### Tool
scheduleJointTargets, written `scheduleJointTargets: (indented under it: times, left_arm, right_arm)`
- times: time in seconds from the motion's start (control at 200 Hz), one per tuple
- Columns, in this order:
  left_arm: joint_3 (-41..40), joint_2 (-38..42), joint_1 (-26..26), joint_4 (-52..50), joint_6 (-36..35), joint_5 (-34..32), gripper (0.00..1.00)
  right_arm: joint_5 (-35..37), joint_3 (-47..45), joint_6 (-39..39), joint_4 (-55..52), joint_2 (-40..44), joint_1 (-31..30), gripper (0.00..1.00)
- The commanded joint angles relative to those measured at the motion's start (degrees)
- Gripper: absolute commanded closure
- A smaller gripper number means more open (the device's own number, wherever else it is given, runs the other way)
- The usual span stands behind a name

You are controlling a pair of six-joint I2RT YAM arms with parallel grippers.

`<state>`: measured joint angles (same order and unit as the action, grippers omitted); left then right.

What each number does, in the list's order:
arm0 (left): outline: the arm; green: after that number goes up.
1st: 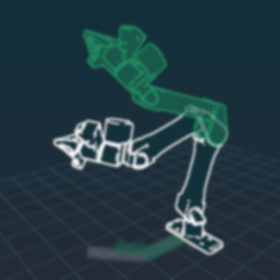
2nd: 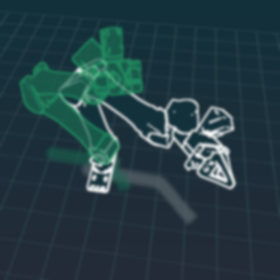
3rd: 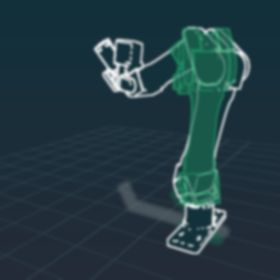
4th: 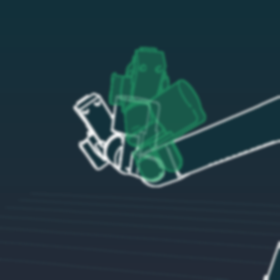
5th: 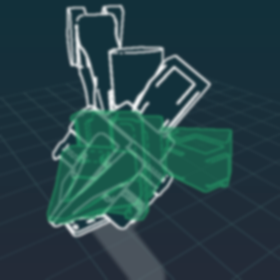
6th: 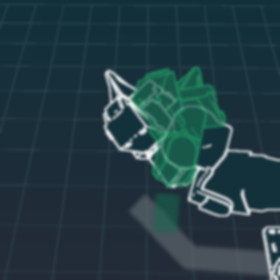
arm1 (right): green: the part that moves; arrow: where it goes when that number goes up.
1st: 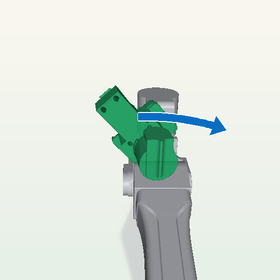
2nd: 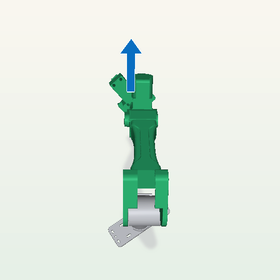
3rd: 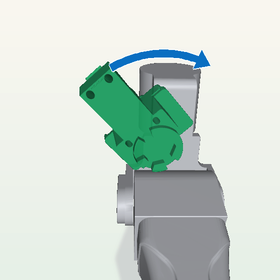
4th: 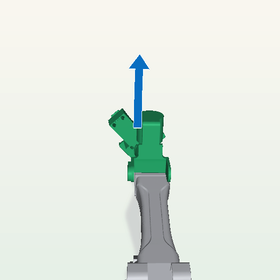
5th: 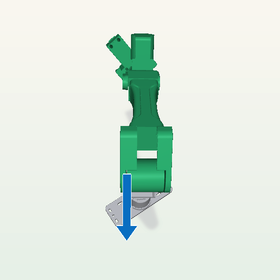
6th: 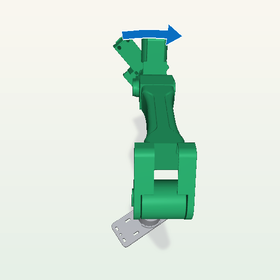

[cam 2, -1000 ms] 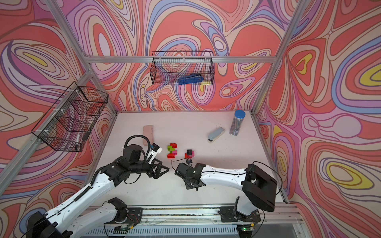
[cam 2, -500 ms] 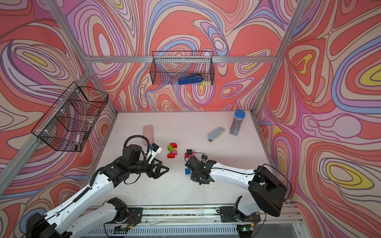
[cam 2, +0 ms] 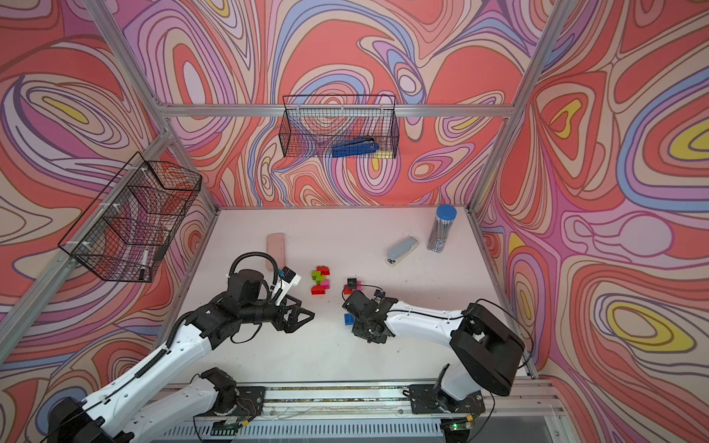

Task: Assemble the letter s with lego
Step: Adjust the lego brick at the center of the board.

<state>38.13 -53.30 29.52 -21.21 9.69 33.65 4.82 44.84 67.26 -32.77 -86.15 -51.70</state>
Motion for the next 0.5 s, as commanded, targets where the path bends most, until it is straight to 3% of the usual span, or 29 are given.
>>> scheduleJointTargets:
  times: [0.0, 0.491]
  left_arm:
    - [-0.6, 0.7, -0.4, 0.7, 0.4, 0.7, 0.16]
    - [-0.6, 0.8, -0.3, 0.7, 0.3, 0.5, 0.16]
  right_arm:
    - [0.0, 0.8, 1.0, -0.6, 0.4, 0.3, 0.54]
    - [-5.7, 0.2, 0.5, 2.4, 1.8, 0.1, 0.54]
